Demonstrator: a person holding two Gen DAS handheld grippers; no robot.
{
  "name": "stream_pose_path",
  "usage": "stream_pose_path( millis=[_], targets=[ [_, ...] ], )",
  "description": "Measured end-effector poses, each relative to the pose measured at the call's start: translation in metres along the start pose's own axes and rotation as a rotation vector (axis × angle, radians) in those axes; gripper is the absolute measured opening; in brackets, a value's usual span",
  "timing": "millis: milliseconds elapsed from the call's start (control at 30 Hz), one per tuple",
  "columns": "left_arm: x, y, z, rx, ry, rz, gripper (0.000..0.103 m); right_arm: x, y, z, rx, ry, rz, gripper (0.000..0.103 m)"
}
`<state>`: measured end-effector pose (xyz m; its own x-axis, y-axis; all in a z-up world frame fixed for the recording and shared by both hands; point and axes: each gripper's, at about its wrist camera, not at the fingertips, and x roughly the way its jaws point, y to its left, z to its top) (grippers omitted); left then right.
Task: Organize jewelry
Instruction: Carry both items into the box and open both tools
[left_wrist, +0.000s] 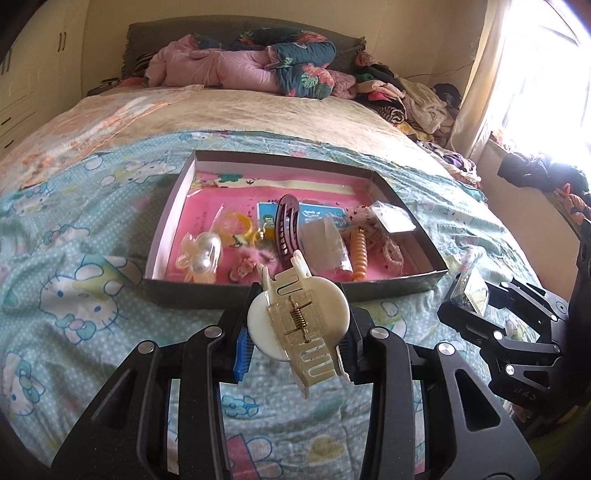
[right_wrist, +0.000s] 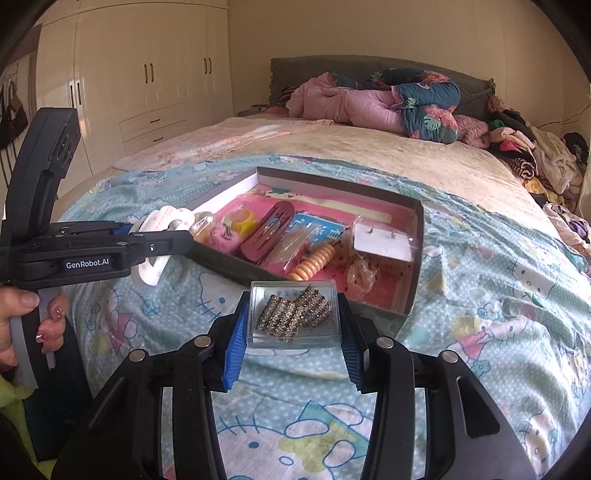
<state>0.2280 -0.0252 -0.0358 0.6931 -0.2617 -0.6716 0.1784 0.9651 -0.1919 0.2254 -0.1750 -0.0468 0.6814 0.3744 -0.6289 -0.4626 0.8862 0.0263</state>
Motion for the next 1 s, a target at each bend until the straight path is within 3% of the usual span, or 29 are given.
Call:
stream_pose_path(
  millis=[533, 1000],
  targets=[
    [0.053, -0.008, 0.043, 0.051, 0.031, -0.005, 0.029, 0.024, -0.032, 0.021, 0.029, -0.011, -0.055, 0.042],
    [0.096, -0.019, 0.057, 0.09, 0.079, -0.017, 0.029, 0.062, -0.052, 0.023, 0.059, 0.033, -0.079, 0.043]
  ],
)
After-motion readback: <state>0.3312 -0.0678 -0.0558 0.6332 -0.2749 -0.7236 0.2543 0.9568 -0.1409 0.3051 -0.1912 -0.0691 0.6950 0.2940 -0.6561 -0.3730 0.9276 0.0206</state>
